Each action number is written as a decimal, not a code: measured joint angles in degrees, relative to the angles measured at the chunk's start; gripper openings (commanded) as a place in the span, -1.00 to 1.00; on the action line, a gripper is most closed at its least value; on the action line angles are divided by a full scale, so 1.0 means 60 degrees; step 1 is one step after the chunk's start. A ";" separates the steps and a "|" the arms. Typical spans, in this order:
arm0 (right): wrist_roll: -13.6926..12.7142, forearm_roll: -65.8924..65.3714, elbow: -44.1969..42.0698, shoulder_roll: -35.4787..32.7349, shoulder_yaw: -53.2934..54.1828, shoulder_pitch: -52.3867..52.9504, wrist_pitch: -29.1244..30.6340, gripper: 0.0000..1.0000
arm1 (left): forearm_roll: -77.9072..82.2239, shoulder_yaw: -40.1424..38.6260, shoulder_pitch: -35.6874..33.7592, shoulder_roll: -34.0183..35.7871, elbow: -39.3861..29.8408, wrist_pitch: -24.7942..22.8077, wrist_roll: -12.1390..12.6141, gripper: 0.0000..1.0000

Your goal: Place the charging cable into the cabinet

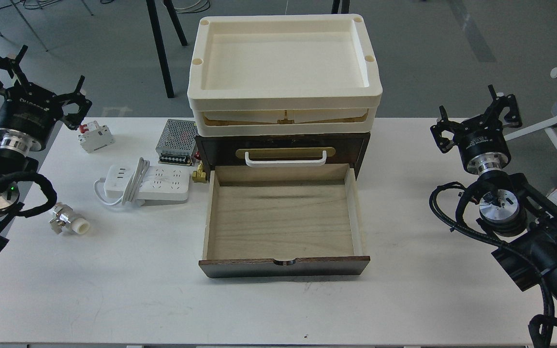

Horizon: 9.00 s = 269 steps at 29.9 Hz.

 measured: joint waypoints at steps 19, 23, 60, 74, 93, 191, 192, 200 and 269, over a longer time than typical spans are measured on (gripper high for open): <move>0.0028 -0.0015 -0.0017 0.0057 0.0030 0.0000 -0.0025 1.00 | 0.2651 0.0693 -0.0784 0.0455 -0.0195 0.0002 -0.0003 0.95; 0.0036 -0.0015 -0.0020 0.0053 0.0042 0.0000 -0.0031 1.00 | 0.4728 0.0705 -0.1173 0.1735 -0.1614 0.0000 -0.0049 0.92; 0.0184 -0.0016 -0.0015 0.0045 -0.0012 -0.0015 -0.0040 1.00 | 2.0054 0.6500 -0.2215 -0.0284 0.1411 0.4230 -0.0010 0.77; 0.0184 -0.0016 -0.0023 0.0058 -0.0036 -0.0015 -0.0047 1.00 | 2.0015 0.6720 -0.1893 -0.0552 0.1786 0.4246 -0.0137 -0.32; 0.0183 -0.0016 -0.0015 0.0059 0.0000 -0.0014 -0.0075 1.00 | 1.9278 0.6687 -0.2163 -0.0374 0.2061 0.4154 -0.1024 -0.91; 0.0183 -0.0015 -0.0031 0.0059 -0.0088 0.0000 -0.0060 1.00 | 1.6498 0.3876 -0.1851 -0.0671 -0.4292 0.0003 0.0283 -0.81; 0.0183 -0.0015 -0.0031 0.0059 -0.0088 0.0000 -0.0058 1.00 | 1.6495 0.3885 -0.1854 -0.0670 -0.4214 0.0002 0.0277 -0.81; 0.0183 -0.0015 -0.0045 0.0045 -0.0087 0.0000 -0.0043 1.00 | 1.6527 0.4046 -0.1861 -0.0726 -0.2931 0.0005 0.0267 -0.77; -0.0003 0.0095 -0.0015 -0.0012 0.0239 0.0070 -0.0020 1.00 | 0.2262 -0.1494 -0.0451 -0.2085 0.2777 0.0001 -0.0146 1.00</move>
